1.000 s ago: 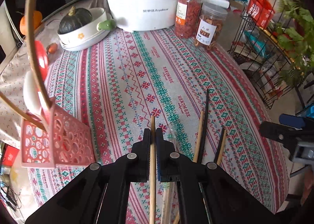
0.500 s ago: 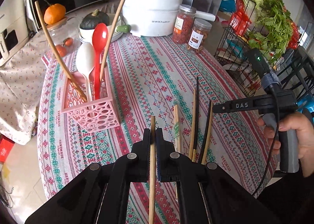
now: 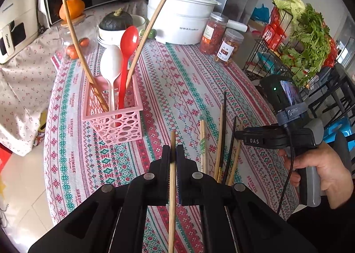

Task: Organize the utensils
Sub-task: 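Grasp a wooden chopstick with the right tool while the left tool lifts its chopstick, then lower the chopstick into the pink basket and open the left tool while the right tool carries its chopstick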

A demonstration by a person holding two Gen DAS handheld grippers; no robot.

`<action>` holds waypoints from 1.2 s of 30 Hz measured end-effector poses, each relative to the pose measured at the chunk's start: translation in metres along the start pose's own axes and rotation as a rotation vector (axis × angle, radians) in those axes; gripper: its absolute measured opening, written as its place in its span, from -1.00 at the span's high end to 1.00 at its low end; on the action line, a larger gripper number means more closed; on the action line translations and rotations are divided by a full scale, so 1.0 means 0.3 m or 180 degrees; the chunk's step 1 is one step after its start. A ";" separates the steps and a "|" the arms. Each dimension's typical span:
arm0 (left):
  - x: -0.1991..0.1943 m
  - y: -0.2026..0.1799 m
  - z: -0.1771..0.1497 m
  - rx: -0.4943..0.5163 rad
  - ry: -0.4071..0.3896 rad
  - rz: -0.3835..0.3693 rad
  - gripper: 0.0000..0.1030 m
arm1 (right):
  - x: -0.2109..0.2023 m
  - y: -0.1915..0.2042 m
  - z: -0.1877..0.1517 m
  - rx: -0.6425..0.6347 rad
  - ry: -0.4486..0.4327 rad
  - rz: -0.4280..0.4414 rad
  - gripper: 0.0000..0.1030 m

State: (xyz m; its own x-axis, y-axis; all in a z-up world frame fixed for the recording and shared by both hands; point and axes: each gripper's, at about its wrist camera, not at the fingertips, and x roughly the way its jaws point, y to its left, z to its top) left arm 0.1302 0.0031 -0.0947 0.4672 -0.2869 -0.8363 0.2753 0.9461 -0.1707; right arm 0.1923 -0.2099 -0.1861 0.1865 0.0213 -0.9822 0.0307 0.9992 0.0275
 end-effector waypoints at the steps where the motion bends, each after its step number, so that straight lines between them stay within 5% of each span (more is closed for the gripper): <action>1: -0.002 0.005 -0.001 -0.0007 -0.0003 0.0001 0.91 | -0.002 0.006 -0.003 -0.0023 -0.0012 -0.0013 0.53; 12: -0.044 0.042 -0.005 -0.0103 -0.0112 0.0016 0.91 | -0.021 -0.067 -0.006 0.0343 -0.0120 0.0581 0.91; 22: -0.186 0.064 0.025 -0.0178 -0.0470 -0.0032 0.91 | -0.310 0.003 -0.065 0.0039 -0.0863 0.0824 0.91; 36: -0.448 0.044 0.055 -0.0140 -0.1362 0.0137 0.91 | -0.596 0.114 -0.152 -0.0484 -0.1798 0.0954 0.91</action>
State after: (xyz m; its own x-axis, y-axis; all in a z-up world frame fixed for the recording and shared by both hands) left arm 0.0848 0.0515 0.0240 0.7864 -0.2747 -0.5533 0.2161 0.9614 -0.1703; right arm 0.1152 -0.1780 -0.0179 0.6535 0.3190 -0.6864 -0.2341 0.9476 0.2174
